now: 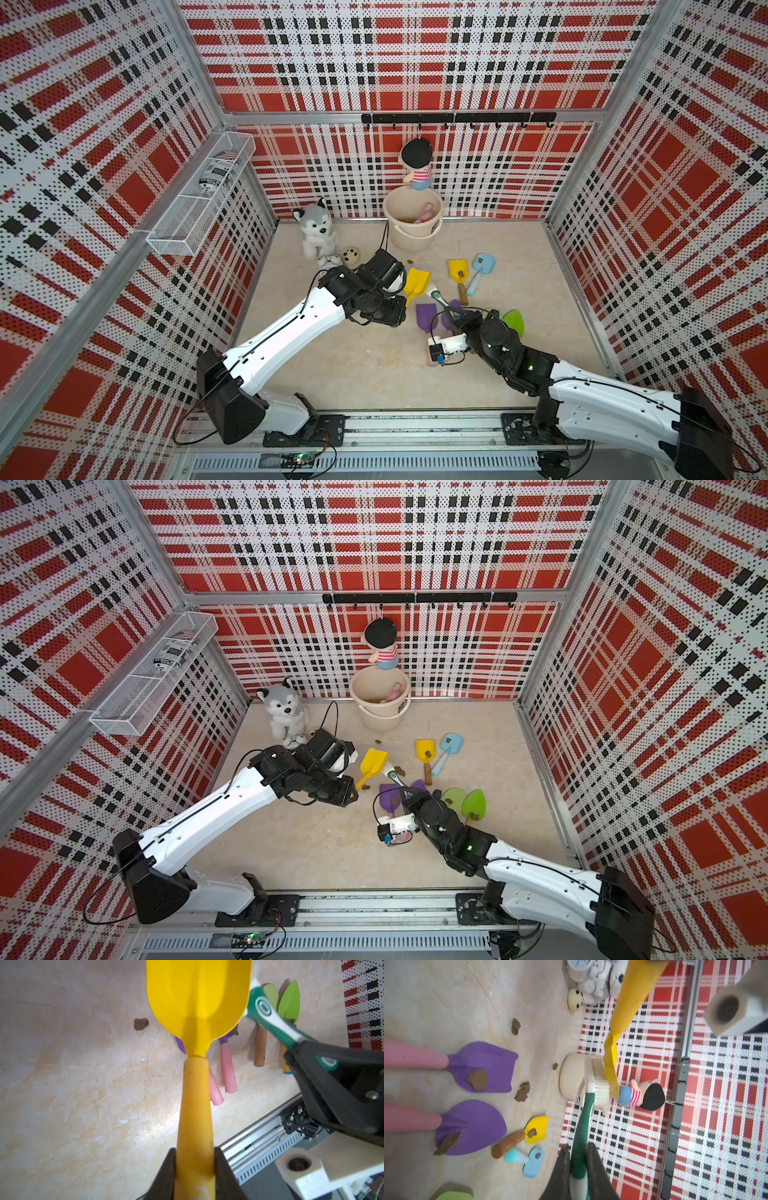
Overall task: Brush the soil off the hand trowel and place it into the bucket
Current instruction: Brush off the soil from the hand trowel, then place the hand trowel in the bucket.
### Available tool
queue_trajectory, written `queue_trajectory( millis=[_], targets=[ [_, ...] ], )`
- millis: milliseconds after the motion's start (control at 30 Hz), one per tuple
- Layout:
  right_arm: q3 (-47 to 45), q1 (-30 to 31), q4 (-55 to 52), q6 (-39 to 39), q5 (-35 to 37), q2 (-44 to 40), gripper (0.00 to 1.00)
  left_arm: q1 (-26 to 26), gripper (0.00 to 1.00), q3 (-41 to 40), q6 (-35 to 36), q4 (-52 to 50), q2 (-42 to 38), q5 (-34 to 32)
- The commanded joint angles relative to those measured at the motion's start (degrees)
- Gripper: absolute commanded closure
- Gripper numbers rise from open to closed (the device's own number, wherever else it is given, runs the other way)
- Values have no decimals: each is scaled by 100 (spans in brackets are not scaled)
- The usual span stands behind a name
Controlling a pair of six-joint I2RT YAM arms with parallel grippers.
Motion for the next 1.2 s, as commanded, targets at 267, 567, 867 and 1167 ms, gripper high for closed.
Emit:
queue_trajectory(
  millis=[267,567,867,1167],
  targets=[
    [317,-691,707,4510,570,-279,100,212,100,59,-431,1737,-347,-179],
    [1319,-1414,-629,8991,654,-92,100,1006,100,63,-2865,4776,110,548],
    [1283,-1594,-1006,9644,335,-556,100,1649,100,187,-6094,7092,1300,1243],
    [1322,-1595,-1551,9783,415,-937,100,1821,100,1833,-7564,6374,2776,1303]
  ],
)
